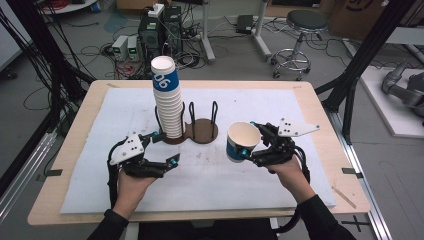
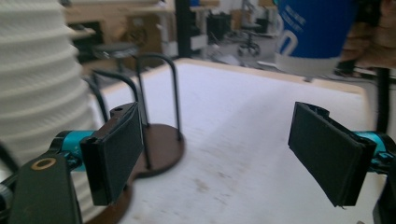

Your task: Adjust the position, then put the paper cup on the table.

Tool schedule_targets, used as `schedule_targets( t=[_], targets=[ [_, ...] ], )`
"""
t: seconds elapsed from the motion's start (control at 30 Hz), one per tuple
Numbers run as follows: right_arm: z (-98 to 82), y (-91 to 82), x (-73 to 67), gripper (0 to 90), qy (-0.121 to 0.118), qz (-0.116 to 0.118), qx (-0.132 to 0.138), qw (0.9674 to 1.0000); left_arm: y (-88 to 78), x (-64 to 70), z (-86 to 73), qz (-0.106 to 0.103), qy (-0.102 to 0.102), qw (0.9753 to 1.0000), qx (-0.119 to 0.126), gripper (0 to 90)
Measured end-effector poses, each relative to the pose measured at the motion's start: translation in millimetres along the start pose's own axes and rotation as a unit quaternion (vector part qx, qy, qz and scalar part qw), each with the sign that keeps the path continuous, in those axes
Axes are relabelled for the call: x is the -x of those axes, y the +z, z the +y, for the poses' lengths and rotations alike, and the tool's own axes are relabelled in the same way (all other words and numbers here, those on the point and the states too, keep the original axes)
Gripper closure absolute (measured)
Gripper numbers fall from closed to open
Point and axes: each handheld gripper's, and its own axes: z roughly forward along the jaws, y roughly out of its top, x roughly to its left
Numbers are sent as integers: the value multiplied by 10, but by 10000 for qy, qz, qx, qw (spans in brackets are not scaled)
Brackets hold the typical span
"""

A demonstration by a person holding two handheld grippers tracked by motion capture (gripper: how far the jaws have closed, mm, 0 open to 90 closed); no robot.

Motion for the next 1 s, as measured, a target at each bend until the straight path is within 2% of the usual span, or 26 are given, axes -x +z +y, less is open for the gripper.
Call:
schedule_targets(
  t=[0.13,0.3,0.47,0.63,0.77,0.9,1.0],
  targets=[
    [-2,-31,5,204,9,-65,-3,10000,2,-20,-7,58,-63,10000,-1,178],
    [1,-73,20,211,-47,-103,4,9999,51,12,-28,-74,-53,9999,-86,178],
    [23,-99,13,212,-102,-170,48,9998,81,39,-23,-88,81,9998,-141,178],
    [30,-121,21,212,-109,-232,-21,9997,84,-7,-58,-122,-87,9998,-145,178],
    [33,-142,33,213,-155,-323,-53,9993,66,-29,-65,-66,-111,9998,-147,178],
    [38,-171,62,214,-76,-306,26,9995,48,-36,-73,-4,-130,9998,-162,178],
    [49,-196,65,214,-119,-335,25,9994,36,-37,-80,31,-175,9997,-156,178]
  ],
)
